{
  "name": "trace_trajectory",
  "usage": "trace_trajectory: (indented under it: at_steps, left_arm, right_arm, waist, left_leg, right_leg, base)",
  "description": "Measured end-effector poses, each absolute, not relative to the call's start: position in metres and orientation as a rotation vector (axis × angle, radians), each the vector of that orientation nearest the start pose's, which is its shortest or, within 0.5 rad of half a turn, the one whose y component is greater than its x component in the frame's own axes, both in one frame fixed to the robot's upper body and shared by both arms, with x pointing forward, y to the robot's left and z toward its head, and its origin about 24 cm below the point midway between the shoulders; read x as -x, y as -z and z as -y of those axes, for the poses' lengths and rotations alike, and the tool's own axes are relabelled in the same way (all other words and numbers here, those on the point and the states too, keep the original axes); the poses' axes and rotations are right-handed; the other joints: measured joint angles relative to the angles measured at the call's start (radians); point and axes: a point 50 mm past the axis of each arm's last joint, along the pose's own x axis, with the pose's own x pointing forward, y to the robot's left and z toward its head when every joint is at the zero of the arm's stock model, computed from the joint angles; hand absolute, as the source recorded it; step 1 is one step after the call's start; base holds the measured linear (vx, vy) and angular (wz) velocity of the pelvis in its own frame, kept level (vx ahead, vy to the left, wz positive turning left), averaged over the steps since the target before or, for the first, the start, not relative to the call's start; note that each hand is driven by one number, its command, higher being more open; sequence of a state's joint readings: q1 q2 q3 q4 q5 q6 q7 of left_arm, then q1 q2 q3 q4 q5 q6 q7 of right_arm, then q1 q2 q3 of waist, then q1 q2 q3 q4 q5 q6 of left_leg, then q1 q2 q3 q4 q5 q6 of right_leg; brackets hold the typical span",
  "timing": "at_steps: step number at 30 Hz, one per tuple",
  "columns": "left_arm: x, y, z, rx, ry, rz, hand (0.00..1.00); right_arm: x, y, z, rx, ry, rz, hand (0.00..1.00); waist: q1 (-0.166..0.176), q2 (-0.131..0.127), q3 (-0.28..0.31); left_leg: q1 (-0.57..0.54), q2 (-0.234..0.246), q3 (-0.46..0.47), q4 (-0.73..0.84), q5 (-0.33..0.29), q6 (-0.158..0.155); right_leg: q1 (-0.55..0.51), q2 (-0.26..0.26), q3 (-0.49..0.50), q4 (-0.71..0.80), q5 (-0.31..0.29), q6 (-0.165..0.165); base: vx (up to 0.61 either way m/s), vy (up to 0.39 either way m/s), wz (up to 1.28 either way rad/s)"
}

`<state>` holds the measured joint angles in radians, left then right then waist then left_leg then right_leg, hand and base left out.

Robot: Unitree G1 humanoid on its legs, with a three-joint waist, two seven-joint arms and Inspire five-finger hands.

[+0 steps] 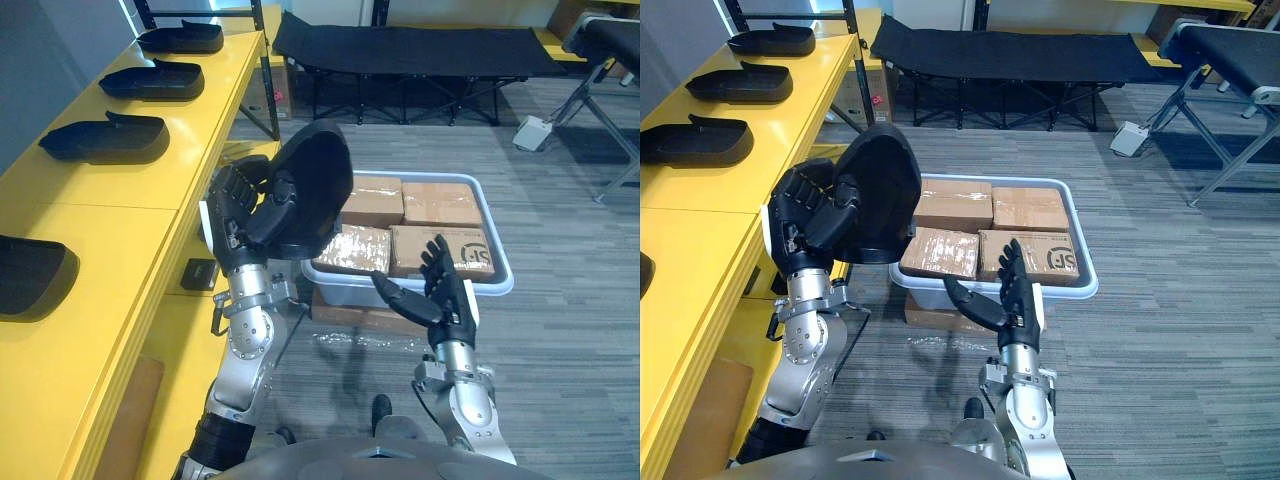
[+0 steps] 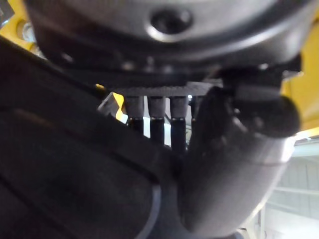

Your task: Walk over and take three plastic housings, then place them on the shelf

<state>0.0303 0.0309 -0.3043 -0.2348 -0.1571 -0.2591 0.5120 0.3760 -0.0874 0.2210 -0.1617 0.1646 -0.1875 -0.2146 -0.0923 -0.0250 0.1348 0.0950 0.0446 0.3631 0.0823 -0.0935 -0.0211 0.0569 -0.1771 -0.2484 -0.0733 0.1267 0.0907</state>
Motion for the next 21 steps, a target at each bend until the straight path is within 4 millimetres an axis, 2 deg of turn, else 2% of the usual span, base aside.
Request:
trace_trajectory:
  at_steps: [6, 15, 16, 21]
  left_arm:
    - [-0.229, -0.103, -0.097, 0.376, -0.086, 0.333, 0.00]
    - [-0.226, -0.103, -0.078, 0.357, 0.088, 0.314, 0.00]
    - [-0.226, -0.103, -0.078, 0.358, 0.092, 0.316, 0.00]
    - [-0.227, -0.103, -0.076, 0.363, 0.139, 0.304, 0.00]
  right_arm:
    - [-0.187, -0.027, 0.129, -0.113, -0.003, 0.006, 1.00]
    - [-0.198, -0.038, 0.115, -0.044, -0.095, 0.069, 1.00]
    - [-0.199, -0.038, 0.115, -0.043, -0.093, 0.068, 0.00]
    - [-0.205, -0.038, 0.121, 0.000, -0.096, 0.050, 0.00]
  waist:
    - [0.009, -0.003, -0.005]
    - [0.014, -0.017, -0.035]
    - [0.016, -0.017, -0.036]
    - [0.028, -0.017, -0.040]
  left_leg:
    - [-0.001, -0.004, -0.016, 0.000, 0.003, 0.004]
    - [-0.004, -0.009, -0.034, 0.000, 0.005, 0.007]
    - [-0.004, -0.010, -0.034, 0.001, 0.005, 0.007]
    - [-0.004, -0.015, -0.039, 0.001, 0.006, 0.008]
  right_leg:
    - [0.007, -0.007, -0.017, 0.000, -0.004, 0.004]
    - [0.015, -0.011, -0.041, 0.001, -0.007, 0.001]
    - [0.015, -0.012, -0.041, 0.001, -0.007, 0.001]
    - [0.017, -0.014, -0.048, 0.002, -0.008, 0.000]
  base:
    - [-0.04, -0.009, 0.09]
    - [-0.03, -0.006, 0.06]
    - [-0.04, -0.001, 0.03]
    - [-0.03, 0.001, 0.03]
